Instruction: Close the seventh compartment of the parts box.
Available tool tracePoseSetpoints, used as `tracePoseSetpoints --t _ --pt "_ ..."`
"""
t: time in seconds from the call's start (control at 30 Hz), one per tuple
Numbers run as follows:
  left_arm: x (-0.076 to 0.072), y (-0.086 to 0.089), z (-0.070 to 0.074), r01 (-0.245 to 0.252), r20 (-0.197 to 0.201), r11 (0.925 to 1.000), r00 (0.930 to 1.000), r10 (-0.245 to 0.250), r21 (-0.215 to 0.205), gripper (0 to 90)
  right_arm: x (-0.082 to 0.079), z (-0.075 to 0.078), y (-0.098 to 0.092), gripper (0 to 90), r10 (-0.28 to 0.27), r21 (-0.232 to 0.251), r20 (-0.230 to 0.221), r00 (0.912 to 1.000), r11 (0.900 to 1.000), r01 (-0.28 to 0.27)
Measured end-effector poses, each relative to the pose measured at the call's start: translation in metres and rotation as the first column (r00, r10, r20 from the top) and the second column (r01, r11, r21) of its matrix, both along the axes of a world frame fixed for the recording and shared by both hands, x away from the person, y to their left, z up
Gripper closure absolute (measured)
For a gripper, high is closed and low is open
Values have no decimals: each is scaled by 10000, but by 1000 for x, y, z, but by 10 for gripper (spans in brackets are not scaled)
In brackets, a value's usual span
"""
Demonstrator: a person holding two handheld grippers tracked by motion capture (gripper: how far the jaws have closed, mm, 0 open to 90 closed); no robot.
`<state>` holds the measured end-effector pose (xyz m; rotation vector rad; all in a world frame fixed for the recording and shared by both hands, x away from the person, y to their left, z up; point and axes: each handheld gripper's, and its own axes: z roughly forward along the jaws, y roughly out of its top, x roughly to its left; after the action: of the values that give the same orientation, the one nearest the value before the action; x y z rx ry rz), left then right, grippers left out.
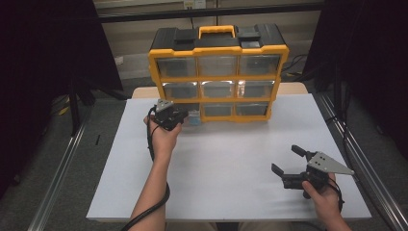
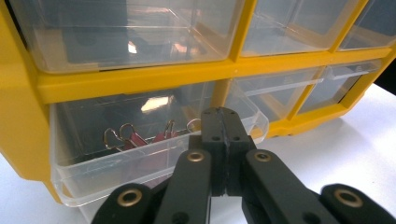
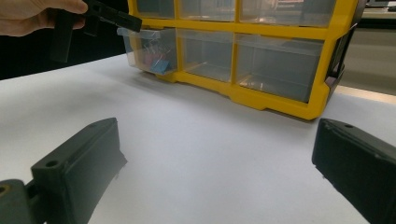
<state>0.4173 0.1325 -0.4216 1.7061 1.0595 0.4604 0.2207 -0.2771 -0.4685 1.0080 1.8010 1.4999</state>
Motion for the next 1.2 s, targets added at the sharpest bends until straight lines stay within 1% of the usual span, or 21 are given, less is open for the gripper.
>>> tracePoseSetpoints --t 0.03,0.07,0.13,0.2,0.33,0.4,0.6,0.8,0.87,0.93,0.97,1.03,1.07,1.13,1.2 --pt "0 -1 0 -90 -14 10000 10000 90 -9 900 0 0 0 11 -2 -2 -8 10000 10000 2" --pt "1 -1 0 -66 13 10000 10000 66 52 900 0 0 0 11 -3 25 -21 10000 10000 4" --pt "3 -2 0 -79 -11 10000 10000 79 -56 900 0 0 0 11 -12 36 -21 10000 10000 12" --pt "4 -3 0 -104 15 9999 9999 104 18 900 1 0 0 11 -36 11 10 10000 10000 36" --pt "7 -5 0 -160 68 9999 9998 160 -58 900 1 0 0 11 -54 71 -16 10000 10000 54" --pt "8 -7 -1 -93 59 9999 9999 93 -75 900 1 0 0 11 -66 77 -63 10000 9999 67" --pt "11 -10 -1 -149 119 9999 9998 150 -25 900 1 0 0 11 -40 87 -39 10000 10000 40" --pt "12 -10 -3 -219 25 9998 9998 218 17 900 1 0 0 11 -27 104 -54 10000 9999 28" --pt "12 -10 -4 -230 -2 9996 9997 230 160 900 1 0 1 11 -55 103 -56 10000 9999 56" --pt "13 -9 -7 -229 -101 9989 9997 233 407 900 1 0 1 11 -64 93 -54 10000 9999 64" --pt "14 -9 -9 -293 -133 9994 9995 296 192 900 0 0 1 11 -74 97 -71 9999 9999 75" --pt "16 -7 -11 -387 -59 9992 9992 387 -43 900 1 0 1 11 -75 97 -70 9999 9999 76" --pt "17 -8 -11 -492 -20 9988 9988 492 -21 900 1 -1 1 11 -69 70 -26 10000 10000 69" --pt "18 -9 -12 -530 58 9986 9986 530 -70 900 1 -1 1 11 -53 78 -65 10000 10000 53" --pt "19 -10 -13 -534 110 9986 9985 534 9 900 1 -1 1 11 -76 83 -29 10000 9999 76"
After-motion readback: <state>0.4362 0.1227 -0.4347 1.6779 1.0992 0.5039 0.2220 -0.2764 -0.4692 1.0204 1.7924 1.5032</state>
